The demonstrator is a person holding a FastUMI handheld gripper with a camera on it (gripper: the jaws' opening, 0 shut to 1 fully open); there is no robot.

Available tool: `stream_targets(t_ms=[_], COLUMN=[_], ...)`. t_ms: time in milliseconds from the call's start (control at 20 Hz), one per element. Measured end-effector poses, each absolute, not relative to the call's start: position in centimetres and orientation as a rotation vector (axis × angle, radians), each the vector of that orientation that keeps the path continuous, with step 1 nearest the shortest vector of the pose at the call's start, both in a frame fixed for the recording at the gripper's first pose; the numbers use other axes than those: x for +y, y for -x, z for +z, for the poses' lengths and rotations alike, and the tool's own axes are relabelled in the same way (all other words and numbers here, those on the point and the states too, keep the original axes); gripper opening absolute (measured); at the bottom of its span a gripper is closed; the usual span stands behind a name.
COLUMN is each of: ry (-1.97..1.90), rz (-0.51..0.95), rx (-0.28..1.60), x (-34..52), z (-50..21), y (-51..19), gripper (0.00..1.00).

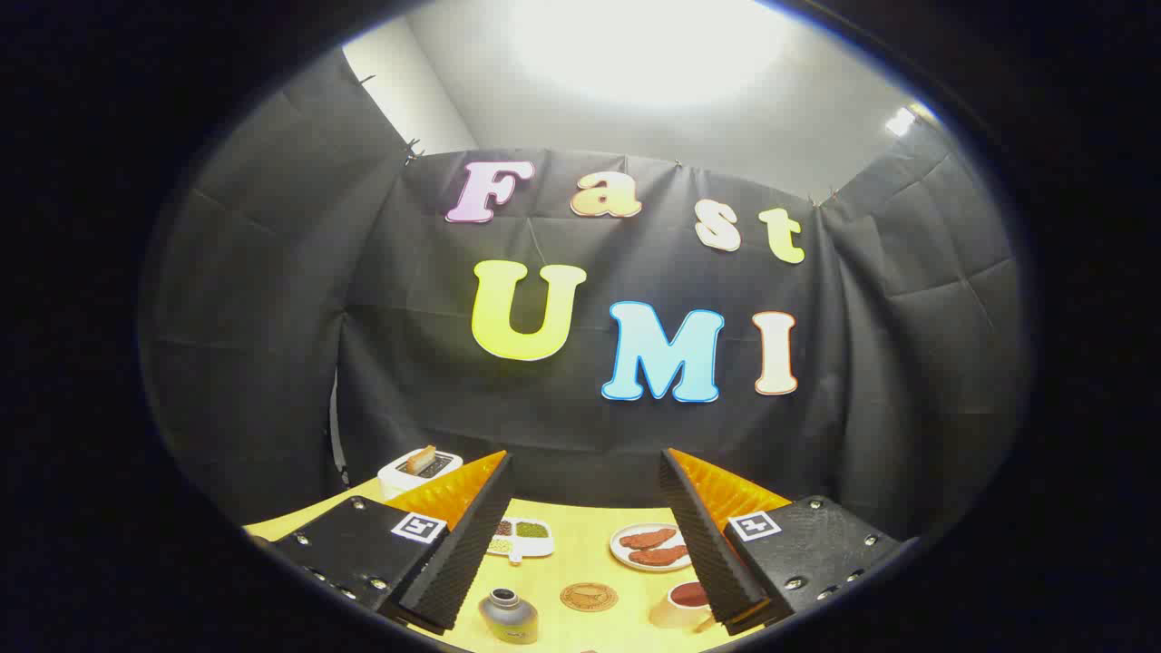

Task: Take the bottle from table, then pour the juice into the cup, finally place the bottle on the coaster

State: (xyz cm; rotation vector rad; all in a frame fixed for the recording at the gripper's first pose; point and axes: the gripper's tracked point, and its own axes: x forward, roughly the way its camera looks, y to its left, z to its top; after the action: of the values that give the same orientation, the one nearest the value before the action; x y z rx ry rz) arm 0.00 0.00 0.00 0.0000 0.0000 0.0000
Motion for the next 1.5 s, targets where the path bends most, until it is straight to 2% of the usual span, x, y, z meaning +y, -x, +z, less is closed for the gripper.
stream_targets(t_ms=[1000, 1500], ry=[-0.001, -0.021], rz=[-0.006, -0.015], rx=[0.051, 0.075], x=[0.7, 3.2], z=[-2.7, -8.4], y=[-0.4, -1.2], gripper=[0.98, 0.98])
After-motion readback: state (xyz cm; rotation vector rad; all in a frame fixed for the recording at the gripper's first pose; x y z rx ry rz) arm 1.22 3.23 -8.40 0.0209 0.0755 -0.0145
